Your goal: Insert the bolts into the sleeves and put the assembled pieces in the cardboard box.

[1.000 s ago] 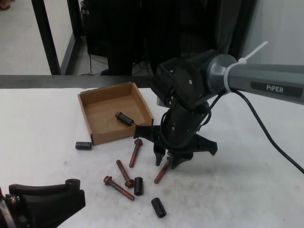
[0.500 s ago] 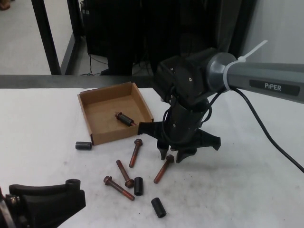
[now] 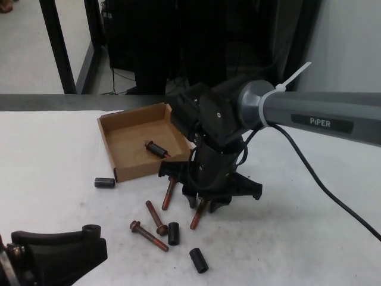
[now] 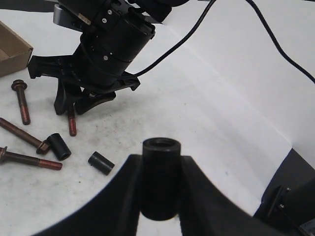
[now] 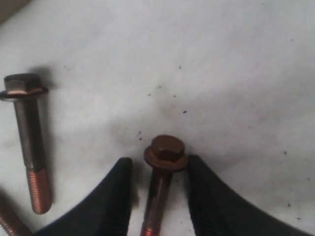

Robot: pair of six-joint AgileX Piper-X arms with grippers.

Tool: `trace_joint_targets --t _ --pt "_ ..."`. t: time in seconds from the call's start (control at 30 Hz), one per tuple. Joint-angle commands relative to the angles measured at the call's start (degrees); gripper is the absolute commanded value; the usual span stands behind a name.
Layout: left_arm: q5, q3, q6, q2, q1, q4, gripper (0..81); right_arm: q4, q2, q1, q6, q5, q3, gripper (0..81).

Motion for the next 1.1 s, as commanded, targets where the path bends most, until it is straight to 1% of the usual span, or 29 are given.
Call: trace_joint_targets --t 0.0,0.03,0.1,0.13,0.23,0.3,0.37,0.43,0.47,0.67,0.77,0.83,0.97,1.07 --pt "0.02 -0.03 -0.03 -0.38 0.1 -0.78 0.8 1.36 1.05 0.65 0.87 -0.87 0.07 27.7" --pt "0.02 -0.03 -0.03 -0.38 0.1 -0.78 0.8 1.51 1.05 0.65 0.87 -0.87 0.07 22.7" --pt "0.02 -0.03 -0.03 -0.38 0.1 -0.78 0.8 1.52 1.05 0.65 0.87 -1.18 0.07 5.9" --pt "0.02 -0.03 -0.03 -0.38 0.1 -0.78 0.8 1.52 1.05 0.65 0.87 -1.19 0.07 0.1" --pt "0.0 -0.03 0.35 -0.38 0.1 -0.78 0.8 1.52 1.05 0.65 -0.16 -1.19 0.07 0.3" --pt "0.0 -0.03 3.79 -0.38 0.1 -0.78 0.8 1.8 0.83 0.65 -3.32 -0.48 0.07 0.3" --pt "0.0 -0.03 9.35 -0.38 -0.11 -0.78 0.8 2.48 -0.18 0.65 -6.81 2.7 0.07 0.3" --pt "0.0 -0.03 14.05 -0.38 -0.14 -1.22 0.8 2.45 -1.64 0.65 -8.48 5.77 0.19 0.3" --pt "0.0 -0.03 14.75 -0.38 -0.14 -1.96 0.8 1.93 -2.57 0.65 -9.4 6.75 0.21 0.3" --pt "0.0 1.06 19.39 -0.38 -0.14 -3.14 0.8 -8.59 -10.9 0.52 -15.27 6.21 5.97 0.3" --pt "2.53 3.43 20.63 -0.38 -0.62 -7.05 0.8 -13.51 -16.81 0.73 -15.27 5.23 12.12 0.3" --pt "3.69 5.29 20.64 -0.38 -1.93 -12.16 0.8 -17.81 -21.14 0.93 -15.89 4.16 16.88 0.3" --pt "2.55 7.84 19.88 -0.38 -6.42 -17.16 0.8 -28.13 -32.2 1.48 -17.37 3.72 28.1 0.3" --pt "-1.96 8.03 17.59 -0.06 -10.77 -17.62 0.8 -35.04 -40.76 1.65 -17.38 2.21 36.97 0.3"
